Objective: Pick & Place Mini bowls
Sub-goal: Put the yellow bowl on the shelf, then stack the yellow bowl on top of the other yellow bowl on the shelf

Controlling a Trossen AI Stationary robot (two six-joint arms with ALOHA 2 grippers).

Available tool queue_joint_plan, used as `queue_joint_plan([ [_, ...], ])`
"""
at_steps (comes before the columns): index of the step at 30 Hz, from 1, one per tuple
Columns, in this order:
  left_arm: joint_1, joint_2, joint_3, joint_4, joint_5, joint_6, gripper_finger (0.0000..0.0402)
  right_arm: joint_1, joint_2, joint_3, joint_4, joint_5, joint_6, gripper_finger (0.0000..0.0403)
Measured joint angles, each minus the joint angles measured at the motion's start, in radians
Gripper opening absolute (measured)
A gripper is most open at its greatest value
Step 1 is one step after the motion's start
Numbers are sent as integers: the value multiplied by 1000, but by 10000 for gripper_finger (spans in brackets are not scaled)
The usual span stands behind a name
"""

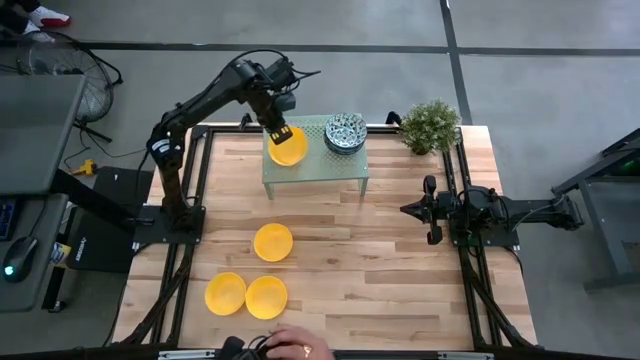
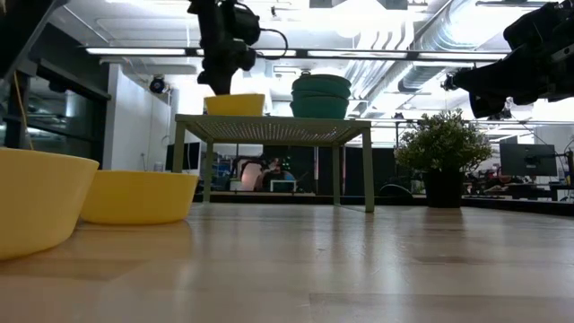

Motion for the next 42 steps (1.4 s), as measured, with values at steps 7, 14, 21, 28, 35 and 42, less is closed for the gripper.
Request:
queue_joint_plan([
  [7, 0, 35, 0, 0, 23, -10, 0, 0, 0, 0, 0, 0, 0, 0],
  [14, -1, 34, 0, 12, -1, -5, 9, 0, 0, 0, 0, 0, 0, 0],
  [21, -1, 34, 0, 15, -5, -1, 40, 0, 0, 0, 0, 0, 0, 0],
  [28, -1, 34, -1, 28, -26, 23, 87, 0, 0, 0, 0, 0, 0, 0],
  [35, -1, 33, -1, 36, -32, 43, 130, 0, 0, 0, 0, 0, 0, 0],
  [42, -2, -29, -2, 16, -42, 58, 133, 0, 0, 0, 0, 0, 0, 0],
])
